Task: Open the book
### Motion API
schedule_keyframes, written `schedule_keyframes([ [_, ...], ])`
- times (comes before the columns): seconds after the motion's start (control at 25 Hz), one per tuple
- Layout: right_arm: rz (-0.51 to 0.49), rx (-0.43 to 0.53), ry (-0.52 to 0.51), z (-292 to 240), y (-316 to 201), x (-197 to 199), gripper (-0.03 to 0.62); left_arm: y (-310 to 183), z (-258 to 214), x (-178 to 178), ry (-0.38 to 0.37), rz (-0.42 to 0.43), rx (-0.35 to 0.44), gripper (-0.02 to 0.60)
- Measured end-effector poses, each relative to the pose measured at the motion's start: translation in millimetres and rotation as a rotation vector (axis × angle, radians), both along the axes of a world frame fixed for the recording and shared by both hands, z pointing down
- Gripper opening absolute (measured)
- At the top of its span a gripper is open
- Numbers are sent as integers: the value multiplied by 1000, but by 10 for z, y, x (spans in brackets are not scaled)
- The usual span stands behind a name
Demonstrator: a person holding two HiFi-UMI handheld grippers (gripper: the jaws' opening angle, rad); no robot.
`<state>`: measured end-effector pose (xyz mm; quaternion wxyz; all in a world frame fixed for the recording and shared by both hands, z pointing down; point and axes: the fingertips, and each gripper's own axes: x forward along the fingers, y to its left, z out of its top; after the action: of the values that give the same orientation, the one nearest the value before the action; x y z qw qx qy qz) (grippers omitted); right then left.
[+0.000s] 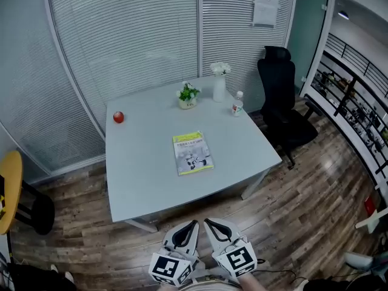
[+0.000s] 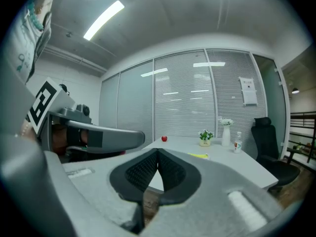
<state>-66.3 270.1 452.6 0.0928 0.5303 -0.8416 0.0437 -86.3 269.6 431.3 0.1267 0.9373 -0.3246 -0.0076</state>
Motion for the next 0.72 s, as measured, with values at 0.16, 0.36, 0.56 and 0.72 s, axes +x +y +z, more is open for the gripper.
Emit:
schedule_keyframes([
  [0.16,5,15,11,69,-150,-99,3,-145,79,-108,8,7,-7,-2],
  [0.36,20,8,7,116,-297,-215,3,-283,129,-249,1,22,-12,-2],
  [0.56,21,-20,18,200,-351,-291,3,-361,179,-317,-3,35,-18,-2],
  [0.72,32,-32,19,172,-405,-296,3,-412,173,-327,9,39,-36,-2],
])
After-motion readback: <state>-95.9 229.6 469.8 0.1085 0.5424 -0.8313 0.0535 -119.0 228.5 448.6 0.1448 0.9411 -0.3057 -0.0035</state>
